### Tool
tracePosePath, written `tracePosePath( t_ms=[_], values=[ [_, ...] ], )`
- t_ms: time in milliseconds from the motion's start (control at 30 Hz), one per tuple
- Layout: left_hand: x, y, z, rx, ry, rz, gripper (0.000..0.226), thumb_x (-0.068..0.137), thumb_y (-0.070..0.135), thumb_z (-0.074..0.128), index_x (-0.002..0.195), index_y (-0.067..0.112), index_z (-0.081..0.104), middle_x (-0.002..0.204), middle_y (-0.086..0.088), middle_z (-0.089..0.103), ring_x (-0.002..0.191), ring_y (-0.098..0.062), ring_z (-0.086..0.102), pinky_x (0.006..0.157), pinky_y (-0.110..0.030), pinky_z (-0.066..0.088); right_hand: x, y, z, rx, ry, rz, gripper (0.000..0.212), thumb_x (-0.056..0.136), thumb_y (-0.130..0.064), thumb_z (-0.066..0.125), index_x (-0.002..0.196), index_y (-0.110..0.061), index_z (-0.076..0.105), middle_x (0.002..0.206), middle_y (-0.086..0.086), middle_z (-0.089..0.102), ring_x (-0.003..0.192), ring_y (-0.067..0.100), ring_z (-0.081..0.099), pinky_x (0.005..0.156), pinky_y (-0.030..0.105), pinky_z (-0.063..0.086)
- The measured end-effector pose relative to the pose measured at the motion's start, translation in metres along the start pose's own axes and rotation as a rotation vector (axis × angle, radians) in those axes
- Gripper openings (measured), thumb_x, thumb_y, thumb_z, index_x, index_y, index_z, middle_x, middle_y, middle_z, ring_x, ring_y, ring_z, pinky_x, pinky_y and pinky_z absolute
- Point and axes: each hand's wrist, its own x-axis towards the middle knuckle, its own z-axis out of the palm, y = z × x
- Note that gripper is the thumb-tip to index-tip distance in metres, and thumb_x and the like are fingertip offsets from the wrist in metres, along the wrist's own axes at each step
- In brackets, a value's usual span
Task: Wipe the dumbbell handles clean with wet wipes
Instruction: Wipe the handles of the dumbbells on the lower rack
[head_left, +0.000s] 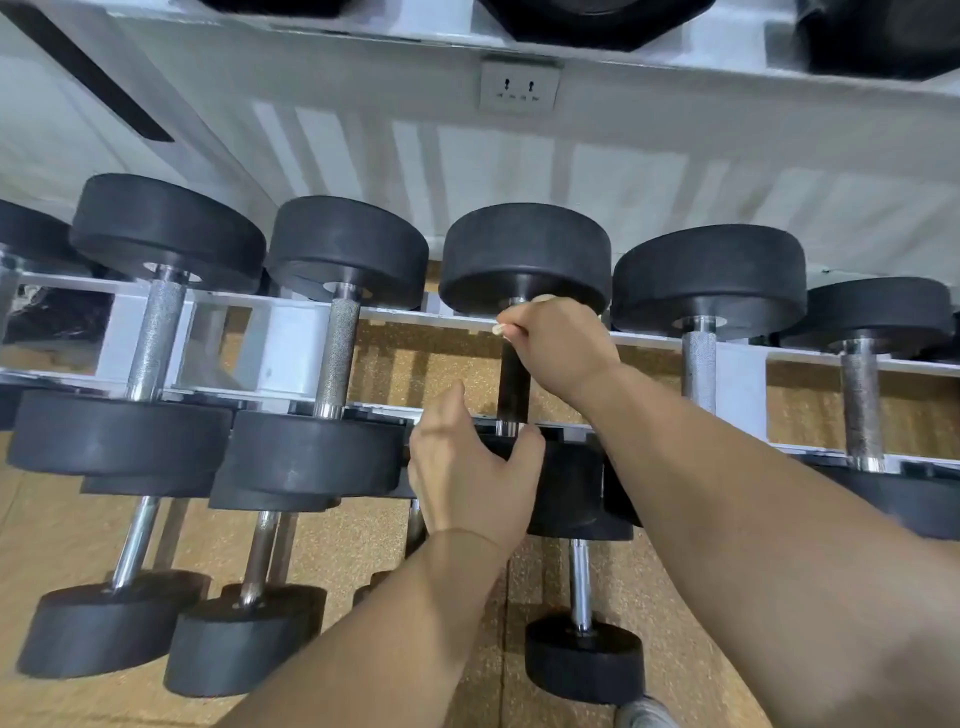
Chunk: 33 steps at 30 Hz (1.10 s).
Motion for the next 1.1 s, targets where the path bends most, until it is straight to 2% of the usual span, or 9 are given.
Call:
tracePosePath(
  t_ms=[133,200,300,367,467,700,867,967,1100],
  values=[
    [0.003,-0.022,-0.027,0.047,-0.31,0.073,0.1,0.08,0.054,0.069,0.16,0.025,0.016,0.165,0.009,0.013,0.15,-0.01,0.008,0.121,-0.034,0.017,-0.036,-0.012,-0.005,0.188,-0.262,0.022,0.02,0.096,-0.028,0.062,0.111,-0.027,0.076,0.107,-0.004,0.074,0.1,0.02,0.066,0.086,0.03,0.05],
    [0.007,-0.032,-0.042,0.081,-0.359,0.092,0.105,0.077,0.054,0.074,0.16,0.025,0.015,0.166,0.006,0.015,0.152,-0.013,0.011,0.122,-0.033,0.017,-0.046,-0.014,-0.013,0.228,-0.361,0.077,0.02,0.095,-0.024,0.065,0.11,-0.025,0.077,0.11,-0.005,0.074,0.101,0.017,0.066,0.089,0.029,0.05],
    [0.016,-0.038,-0.058,0.093,-0.399,0.044,0.116,0.069,0.059,0.082,0.159,0.021,0.02,0.162,0.0,0.026,0.148,-0.02,0.027,0.12,-0.036,0.03,-0.044,-0.013,-0.015,0.203,-0.301,0.112,0.02,0.095,-0.02,0.064,0.109,-0.024,0.077,0.107,-0.005,0.075,0.097,0.015,0.067,0.087,0.023,0.047],
    [0.021,-0.039,-0.061,0.117,-0.428,0.032,0.119,0.065,0.061,0.085,0.158,0.019,0.024,0.158,-0.001,0.034,0.144,-0.02,0.035,0.114,-0.035,0.035,-0.037,-0.012,-0.01,0.196,-0.104,0.177,0.017,0.095,-0.02,0.062,0.106,-0.023,0.074,0.099,-0.004,0.074,0.09,0.017,0.065,0.078,0.024,0.045],
    [0.03,-0.037,-0.063,0.172,-0.433,0.066,0.119,0.06,0.065,0.086,0.154,0.016,0.033,0.152,-0.002,0.045,0.138,-0.021,0.045,0.106,-0.032,0.042,-0.027,-0.01,0.0,0.438,0.067,0.315,0.009,0.094,-0.017,0.063,0.094,-0.026,0.063,0.091,-0.008,0.067,0.075,0.012,0.059,0.066,0.025,0.046],
    [0.038,-0.026,-0.07,0.336,-0.468,0.175,0.111,0.063,0.068,0.082,0.151,0.018,0.038,0.144,-0.001,0.055,0.131,-0.021,0.051,0.098,-0.032,0.047,-0.047,-0.004,0.008,0.576,-0.275,0.331,0.014,0.084,-0.022,0.073,0.077,-0.034,0.07,0.084,-0.013,0.067,0.077,0.008,0.062,0.071,0.027,0.049],
    [0.04,-0.023,-0.07,0.334,-0.472,0.161,0.123,0.06,0.068,0.084,0.158,0.021,0.026,0.15,-0.001,0.05,0.13,-0.021,0.052,0.092,-0.027,0.044,-0.026,-0.005,0.012,0.653,0.041,0.475,0.015,0.093,-0.026,0.059,0.079,-0.031,0.059,0.085,-0.007,0.063,0.077,0.014,0.06,0.064,0.027,0.043],
    [0.048,-0.024,-0.066,0.361,-0.48,0.195,0.127,0.056,0.069,0.086,0.156,0.016,0.029,0.146,-0.004,0.054,0.128,-0.024,0.053,0.094,-0.03,0.045,-0.02,-0.002,0.012,0.695,0.061,0.516,0.012,0.095,-0.027,0.057,0.084,-0.03,0.058,0.09,-0.002,0.065,0.079,0.018,0.063,0.067,0.033,0.053],
    [0.053,-0.029,-0.063,0.383,-0.459,0.267,0.131,0.05,0.074,0.085,0.153,0.01,0.036,0.149,-0.006,0.051,0.134,-0.025,0.049,0.104,-0.035,0.046,-0.038,0.004,0.004,0.867,-0.273,0.419,0.013,0.085,-0.009,0.067,0.078,-0.019,0.067,0.067,0.005,0.064,0.063,0.022,0.058,0.057,0.032,0.052]
  ],
)
